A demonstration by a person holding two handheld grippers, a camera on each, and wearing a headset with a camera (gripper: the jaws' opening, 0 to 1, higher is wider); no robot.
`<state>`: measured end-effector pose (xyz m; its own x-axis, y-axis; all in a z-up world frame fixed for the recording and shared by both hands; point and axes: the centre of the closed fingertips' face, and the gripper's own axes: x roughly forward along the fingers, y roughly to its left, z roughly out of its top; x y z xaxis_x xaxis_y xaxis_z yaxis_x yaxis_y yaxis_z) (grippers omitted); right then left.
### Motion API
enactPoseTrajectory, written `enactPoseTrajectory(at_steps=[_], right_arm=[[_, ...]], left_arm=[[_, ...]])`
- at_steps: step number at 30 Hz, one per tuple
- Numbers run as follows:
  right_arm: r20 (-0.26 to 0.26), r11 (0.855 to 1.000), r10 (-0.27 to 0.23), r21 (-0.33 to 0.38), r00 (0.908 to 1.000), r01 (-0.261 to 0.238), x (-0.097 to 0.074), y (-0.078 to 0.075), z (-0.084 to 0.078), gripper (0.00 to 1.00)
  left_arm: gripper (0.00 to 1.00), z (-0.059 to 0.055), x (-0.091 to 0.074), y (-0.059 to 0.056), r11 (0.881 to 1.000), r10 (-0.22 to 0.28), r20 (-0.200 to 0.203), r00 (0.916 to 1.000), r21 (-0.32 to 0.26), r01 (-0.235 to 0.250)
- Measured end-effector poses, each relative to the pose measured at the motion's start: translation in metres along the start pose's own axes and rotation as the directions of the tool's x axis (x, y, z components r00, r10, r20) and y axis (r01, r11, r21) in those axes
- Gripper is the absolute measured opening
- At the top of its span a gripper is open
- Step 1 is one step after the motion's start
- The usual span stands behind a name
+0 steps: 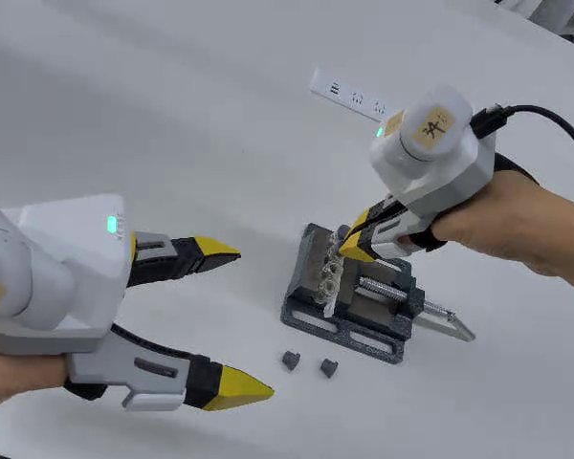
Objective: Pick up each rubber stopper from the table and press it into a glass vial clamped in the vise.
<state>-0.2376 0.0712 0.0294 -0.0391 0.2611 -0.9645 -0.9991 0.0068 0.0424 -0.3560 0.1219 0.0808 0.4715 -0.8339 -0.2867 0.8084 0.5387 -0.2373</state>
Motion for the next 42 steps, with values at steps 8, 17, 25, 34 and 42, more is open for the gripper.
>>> enactPoseTrajectory(at_steps=[8,17,25,34,42], right_arm=[[-0.016,1.000,-0.004,-0.017,0.9999,0.003,0.0012,-0.0019,0.0009,0.01],[-0.055,0.999,0.024,0.036,0.9982,-0.022,0.0013,-0.0037,-0.0010,0.00],[-0.063,1.000,0.013,0.025,0.9979,-0.012,0.0019,-0.0010,-0.0007,0.00],[-0.135,1.000,0.011,0.014,0.9908,-0.009,0.0041,-0.0036,-0.0003,0.00],[-0.151,1.000,0.011,-0.005,0.9884,-0.012,0.0053,-0.0033,-0.0022,0.00]], left_arm=[[0.75,-0.0007,0.0003,-0.0001,1.000,-0.001,0.001,1.0000,-0.001,0.001],[0.75,-0.0004,-0.0016,0.0014,1.000,0.007,0.001,1.0000,-0.003,-0.007],[0.74,0.0000,-0.0001,0.0008,1.000,0.004,0.001,1.0000,-0.002,-0.004],[0.74,0.0027,0.0012,0.0006,1.000,0.004,0.002,1.0000,0.001,-0.004],[0.74,0.0054,0.0016,0.0002,1.000,0.004,0.003,1.0000,0.008,-0.004]])
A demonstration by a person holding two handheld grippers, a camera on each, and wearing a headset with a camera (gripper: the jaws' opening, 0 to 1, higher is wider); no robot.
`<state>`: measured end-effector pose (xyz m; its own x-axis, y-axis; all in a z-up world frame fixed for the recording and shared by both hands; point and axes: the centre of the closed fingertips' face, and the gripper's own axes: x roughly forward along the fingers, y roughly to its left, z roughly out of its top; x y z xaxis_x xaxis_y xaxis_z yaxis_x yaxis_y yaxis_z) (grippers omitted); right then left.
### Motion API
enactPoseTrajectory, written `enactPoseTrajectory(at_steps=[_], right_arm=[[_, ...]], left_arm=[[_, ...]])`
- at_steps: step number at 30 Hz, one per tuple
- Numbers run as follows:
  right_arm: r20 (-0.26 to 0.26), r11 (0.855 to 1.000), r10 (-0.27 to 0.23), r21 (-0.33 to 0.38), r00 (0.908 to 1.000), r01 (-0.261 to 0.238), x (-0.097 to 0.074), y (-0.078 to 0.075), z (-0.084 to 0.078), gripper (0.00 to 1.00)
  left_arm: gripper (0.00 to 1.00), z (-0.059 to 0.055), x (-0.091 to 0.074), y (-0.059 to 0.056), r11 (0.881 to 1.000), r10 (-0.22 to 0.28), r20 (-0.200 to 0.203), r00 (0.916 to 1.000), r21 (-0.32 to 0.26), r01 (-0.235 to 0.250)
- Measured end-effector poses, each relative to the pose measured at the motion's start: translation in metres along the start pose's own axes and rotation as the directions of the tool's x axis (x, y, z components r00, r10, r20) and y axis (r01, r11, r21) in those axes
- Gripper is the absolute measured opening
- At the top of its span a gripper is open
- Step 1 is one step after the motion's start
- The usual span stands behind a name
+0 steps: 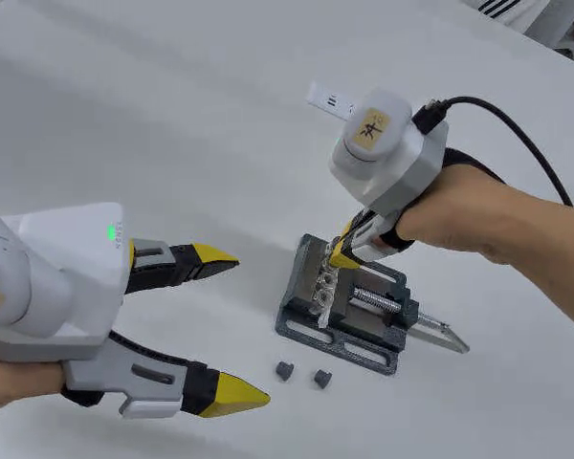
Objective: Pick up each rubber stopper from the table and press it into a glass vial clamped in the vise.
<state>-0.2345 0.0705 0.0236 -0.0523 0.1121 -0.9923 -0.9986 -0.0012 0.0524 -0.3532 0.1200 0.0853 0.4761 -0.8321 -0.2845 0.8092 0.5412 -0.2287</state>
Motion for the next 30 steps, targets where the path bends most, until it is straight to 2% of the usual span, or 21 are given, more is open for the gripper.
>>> enactPoseTrajectory(at_steps=[6,7,9,11,12,13,17,23,27,30], right_arm=[[0.029,1.000,-0.001,0.028,0.9996,0.000,-0.002,0.002,-0.001,0.00],[0.045,1.000,-0.004,-0.029,0.9990,0.005,-0.002,0.002,0.001,0.00],[0.061,1.000,-0.008,0.019,0.9981,0.007,-0.002,0.001,0.001,0.01],[0.085,1.000,-0.011,0.024,0.9963,0.009,-0.001,0.000,0.002,0.01],[0.109,0.996,-0.016,0.086,0.9939,0.006,-0.001,0.001,0.003,0.01],[0.112,0.998,-0.015,0.068,0.9936,0.007,-0.002,0.001,0.002,0.01],[0.152,0.997,-0.031,0.076,0.9879,0.019,-0.003,0.002,0.001,0.02],[0.176,0.995,-0.044,0.094,0.9834,0.028,-0.002,0.000,0.003,0.02],[0.194,0.994,-0.037,0.105,0.9803,0.017,-0.002,0.002,0.003,0.05],[0.200,0.994,-0.049,0.106,0.9785,0.028,-0.003,0.004,0.001,0.04]], left_arm=[[0.74,0.008,0.003,-0.008,1.000,-0.015,0.006,0.9999,0.017,0.015],[0.74,0.010,0.002,-0.010,1.000,-0.020,0.010,0.9997,0.019,0.020],[0.74,0.011,0.002,-0.011,1.000,-0.021,0.007,0.9998,0.020,0.021],[0.74,0.011,0.000,-0.013,0.999,-0.022,-0.001,0.9998,0.031,0.022],[0.74,0.011,-0.001,-0.014,0.999,-0.021,-0.002,0.9998,0.033,0.021],[0.74,0.011,-0.002,-0.014,0.999,-0.019,-0.003,0.9998,0.034,0.019],[0.74,0.012,-0.006,-0.016,0.999,-0.009,-0.004,1.0000,0.039,0.009],[0.74,0.012,-0.010,-0.020,0.999,-0.001,-0.008,1.0000,0.038,0.002],[0.73,0.011,-0.011,-0.023,0.999,-0.002,-0.016,0.9999,0.038,0.003],[0.73,0.011,-0.011,-0.024,0.999,-0.004,-0.017,0.9998,0.041,0.004]])
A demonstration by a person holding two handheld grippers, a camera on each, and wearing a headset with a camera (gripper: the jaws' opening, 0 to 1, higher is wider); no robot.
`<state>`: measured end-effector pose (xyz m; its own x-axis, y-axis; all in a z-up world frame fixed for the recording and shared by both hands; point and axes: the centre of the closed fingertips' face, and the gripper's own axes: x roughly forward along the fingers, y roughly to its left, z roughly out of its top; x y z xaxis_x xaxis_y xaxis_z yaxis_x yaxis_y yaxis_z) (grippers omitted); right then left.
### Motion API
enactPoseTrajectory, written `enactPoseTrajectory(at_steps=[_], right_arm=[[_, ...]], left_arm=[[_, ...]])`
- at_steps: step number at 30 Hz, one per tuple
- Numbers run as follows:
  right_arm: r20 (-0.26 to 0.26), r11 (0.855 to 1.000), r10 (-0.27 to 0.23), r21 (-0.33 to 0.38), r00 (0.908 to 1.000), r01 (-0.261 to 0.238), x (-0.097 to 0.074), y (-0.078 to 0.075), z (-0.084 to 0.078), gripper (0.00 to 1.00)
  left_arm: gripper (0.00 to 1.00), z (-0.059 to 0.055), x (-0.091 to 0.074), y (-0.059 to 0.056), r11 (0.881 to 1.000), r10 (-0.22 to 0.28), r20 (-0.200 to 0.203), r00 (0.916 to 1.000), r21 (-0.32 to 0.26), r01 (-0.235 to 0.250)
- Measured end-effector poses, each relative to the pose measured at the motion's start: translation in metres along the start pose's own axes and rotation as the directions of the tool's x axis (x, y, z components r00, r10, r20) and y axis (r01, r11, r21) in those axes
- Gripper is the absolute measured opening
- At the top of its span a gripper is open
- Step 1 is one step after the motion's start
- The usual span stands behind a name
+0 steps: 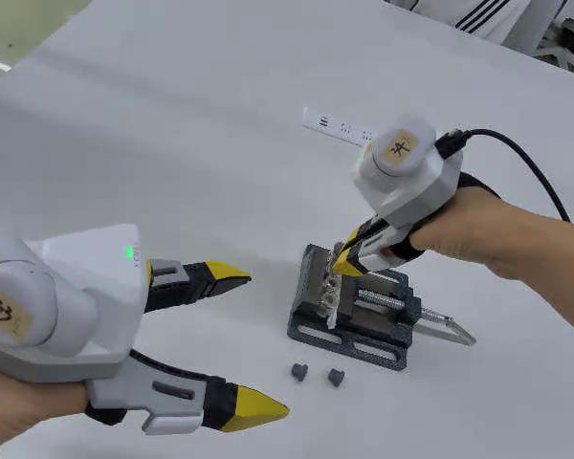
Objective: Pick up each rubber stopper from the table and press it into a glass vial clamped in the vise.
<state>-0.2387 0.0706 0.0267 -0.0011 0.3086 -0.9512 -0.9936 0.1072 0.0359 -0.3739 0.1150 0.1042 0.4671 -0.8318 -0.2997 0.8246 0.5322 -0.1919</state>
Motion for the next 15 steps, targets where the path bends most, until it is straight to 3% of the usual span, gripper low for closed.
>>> enactPoseTrajectory(at_steps=[15], right_arm=[[0.077,0.999,-0.037,0.016,0.9963,0.036,-0.024,0.004,-0.003,0.10]], left_arm=[[0.73,-0.001,0.000,-0.005,1.000,-0.014,-0.021,0.9997,0.019,0.015]])
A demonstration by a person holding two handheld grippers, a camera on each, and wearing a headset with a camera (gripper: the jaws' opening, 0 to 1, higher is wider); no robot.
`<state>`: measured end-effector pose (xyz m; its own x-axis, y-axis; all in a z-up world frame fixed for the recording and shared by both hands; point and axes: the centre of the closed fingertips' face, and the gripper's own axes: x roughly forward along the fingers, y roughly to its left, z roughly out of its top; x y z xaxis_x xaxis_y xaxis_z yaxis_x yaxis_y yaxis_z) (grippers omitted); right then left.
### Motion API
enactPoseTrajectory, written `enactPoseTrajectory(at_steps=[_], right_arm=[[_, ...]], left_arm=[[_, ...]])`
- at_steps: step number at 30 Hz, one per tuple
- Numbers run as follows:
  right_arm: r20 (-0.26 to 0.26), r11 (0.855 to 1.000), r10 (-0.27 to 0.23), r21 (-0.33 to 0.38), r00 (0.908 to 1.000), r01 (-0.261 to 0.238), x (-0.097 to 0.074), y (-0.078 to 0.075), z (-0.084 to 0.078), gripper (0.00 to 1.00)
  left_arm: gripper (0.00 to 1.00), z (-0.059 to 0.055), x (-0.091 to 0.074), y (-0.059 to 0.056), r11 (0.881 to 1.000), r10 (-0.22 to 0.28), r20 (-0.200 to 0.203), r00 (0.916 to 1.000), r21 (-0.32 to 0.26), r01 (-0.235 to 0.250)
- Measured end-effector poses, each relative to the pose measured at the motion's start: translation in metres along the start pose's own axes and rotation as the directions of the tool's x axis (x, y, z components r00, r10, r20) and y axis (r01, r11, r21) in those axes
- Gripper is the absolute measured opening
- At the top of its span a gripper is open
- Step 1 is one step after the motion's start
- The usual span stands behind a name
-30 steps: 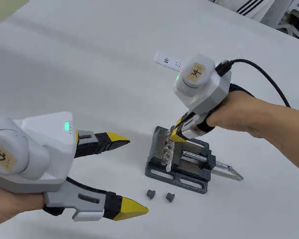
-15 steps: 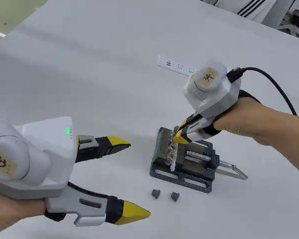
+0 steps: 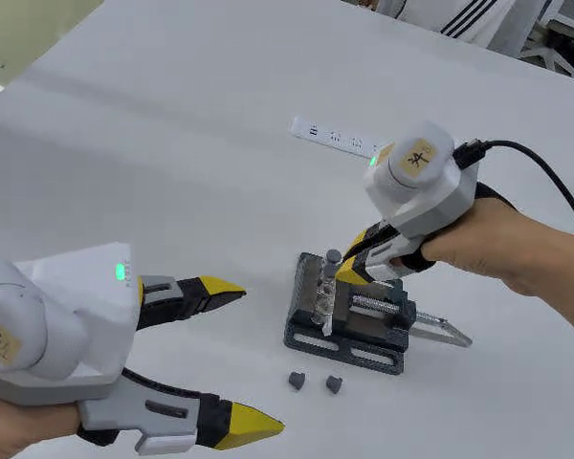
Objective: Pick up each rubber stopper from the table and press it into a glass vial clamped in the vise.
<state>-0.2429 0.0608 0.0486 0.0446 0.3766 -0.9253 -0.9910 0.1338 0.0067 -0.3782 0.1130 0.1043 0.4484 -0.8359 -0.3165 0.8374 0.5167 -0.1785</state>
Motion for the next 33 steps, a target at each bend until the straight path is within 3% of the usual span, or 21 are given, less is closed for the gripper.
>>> enactPoseTrajectory(at_steps=[11,21,28,33], right_arm=[[0.079,0.999,-0.033,0.030,0.9963,0.031,-0.023,0.011,-0.014,0.20],[0.159,0.995,-0.069,0.084,0.9849,0.056,-0.042,0.022,-0.032,0.28],[0.210,0.989,-0.092,0.131,0.9734,0.066,-0.053,0.032,-0.050,0.34],[0.236,0.986,-0.101,0.156,0.9664,0.065,-0.059,0.042,-0.066,0.38]], left_arm=[[0.71,-0.003,0.002,-0.003,0.999,-0.016,-0.033,0.9993,0.030,0.016],[0.68,-0.012,0.006,-0.002,0.997,-0.035,-0.090,0.9953,0.059,0.041],[0.63,-0.018,0.013,0.002,0.994,-0.046,-0.139,0.9892,0.094,0.060],[0.58,-0.027,0.018,0.003,0.988,-0.061,-0.193,0.9793,0.130,0.087]])
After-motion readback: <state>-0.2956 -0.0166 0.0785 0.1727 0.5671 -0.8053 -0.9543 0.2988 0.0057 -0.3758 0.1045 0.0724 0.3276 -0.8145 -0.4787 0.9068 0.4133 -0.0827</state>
